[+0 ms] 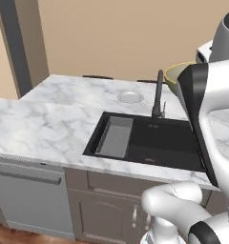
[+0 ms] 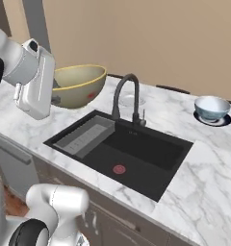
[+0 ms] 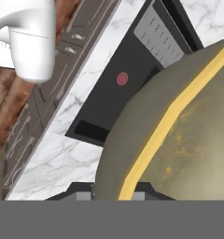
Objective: Move the bowls from the cabinet to the plates on the dining table.
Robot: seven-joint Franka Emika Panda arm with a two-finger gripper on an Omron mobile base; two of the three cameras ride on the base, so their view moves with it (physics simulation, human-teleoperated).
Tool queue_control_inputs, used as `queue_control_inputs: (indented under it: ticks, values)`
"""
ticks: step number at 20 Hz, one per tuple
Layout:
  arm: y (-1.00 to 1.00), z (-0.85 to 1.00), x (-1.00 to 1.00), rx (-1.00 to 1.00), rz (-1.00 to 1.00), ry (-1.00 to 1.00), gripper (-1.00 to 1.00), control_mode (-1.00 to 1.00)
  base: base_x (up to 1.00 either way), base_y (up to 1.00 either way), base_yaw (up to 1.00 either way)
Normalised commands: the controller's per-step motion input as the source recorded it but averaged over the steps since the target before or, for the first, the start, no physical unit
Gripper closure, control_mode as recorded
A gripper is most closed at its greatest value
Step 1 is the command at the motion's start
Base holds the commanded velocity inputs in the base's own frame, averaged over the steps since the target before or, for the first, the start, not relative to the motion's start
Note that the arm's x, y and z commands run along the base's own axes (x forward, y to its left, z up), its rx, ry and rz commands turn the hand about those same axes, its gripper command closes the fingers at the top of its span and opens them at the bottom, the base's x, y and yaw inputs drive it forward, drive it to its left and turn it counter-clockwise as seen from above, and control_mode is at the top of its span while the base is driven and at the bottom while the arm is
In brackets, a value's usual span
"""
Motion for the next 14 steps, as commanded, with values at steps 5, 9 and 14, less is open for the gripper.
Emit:
queue_control_inputs:
  ticks: [5, 9, 14]
  values:
    - [0.00, 0.00, 0.00, 0.00, 0.00, 0.00, 1.00, 1.00, 0.02, 0.60, -0.26]
    - [0.00, 0.00, 0.00, 0.00, 0.00, 0.00, 1.00, 1.00, 0.00, 0.61, -0.25]
    - [0.00, 0.00, 0.00, 0.00, 0.00, 0.00, 1.00, 1.00, 0.00, 0.61, -0.25]
